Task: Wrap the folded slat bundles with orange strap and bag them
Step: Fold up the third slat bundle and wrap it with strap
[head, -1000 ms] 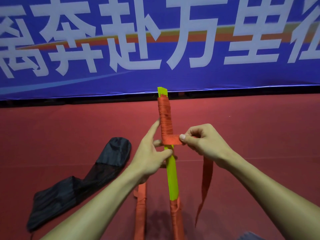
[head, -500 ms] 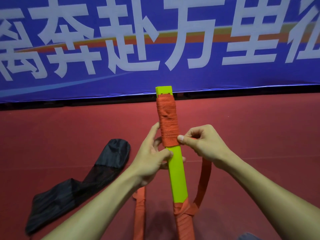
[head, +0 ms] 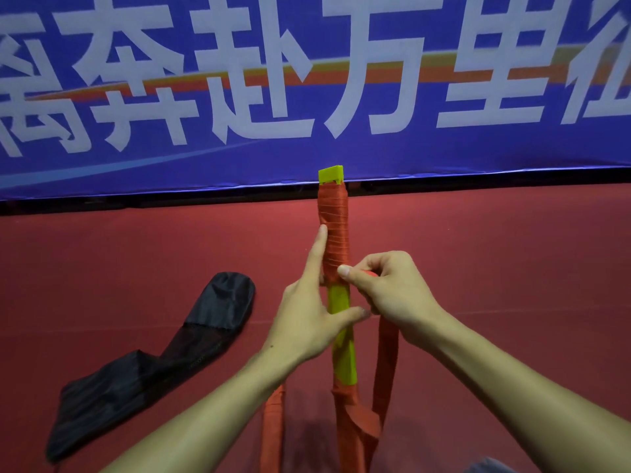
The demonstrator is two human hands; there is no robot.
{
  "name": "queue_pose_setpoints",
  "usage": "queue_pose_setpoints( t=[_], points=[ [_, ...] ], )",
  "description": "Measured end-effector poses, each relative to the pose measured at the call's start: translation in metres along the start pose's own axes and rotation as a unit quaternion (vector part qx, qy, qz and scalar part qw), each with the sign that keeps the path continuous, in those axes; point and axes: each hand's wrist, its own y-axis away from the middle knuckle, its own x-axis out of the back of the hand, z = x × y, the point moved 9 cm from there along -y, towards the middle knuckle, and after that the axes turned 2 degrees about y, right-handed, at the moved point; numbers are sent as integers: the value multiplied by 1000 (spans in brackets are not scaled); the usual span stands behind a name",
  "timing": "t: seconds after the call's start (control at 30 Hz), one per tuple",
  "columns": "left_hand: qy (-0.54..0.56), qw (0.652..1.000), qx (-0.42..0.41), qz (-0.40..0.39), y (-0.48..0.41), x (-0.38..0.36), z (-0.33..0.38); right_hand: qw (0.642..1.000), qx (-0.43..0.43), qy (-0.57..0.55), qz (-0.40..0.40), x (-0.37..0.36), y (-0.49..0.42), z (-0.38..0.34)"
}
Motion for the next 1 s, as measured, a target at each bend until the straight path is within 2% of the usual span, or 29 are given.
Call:
queue_pose_setpoints(
  t=[0.13,0.27,0.4,0.63,0.9,1.0],
  points=[
    [-63,997,25,43,-1,11,-6,1000,5,-8,-10,-4,4,-3],
    [-71,996,21,57,-3,20,-14,997,-8,-31,-72,-11,4,0],
    [-69,994,30,77,-5,30,-28,999,-5,-32,-41,2,-1,3],
    [-44,996,46,65,-8,31,-39,989,44,123,-63,2,-7,3],
    [-61,996,41,57,-8,31,-39,994,-56,38,-85,-3,-6,16],
    [-67,996,34,48,-7,29,-37,994,-14,63,-93,-1,-4,6]
  ],
)
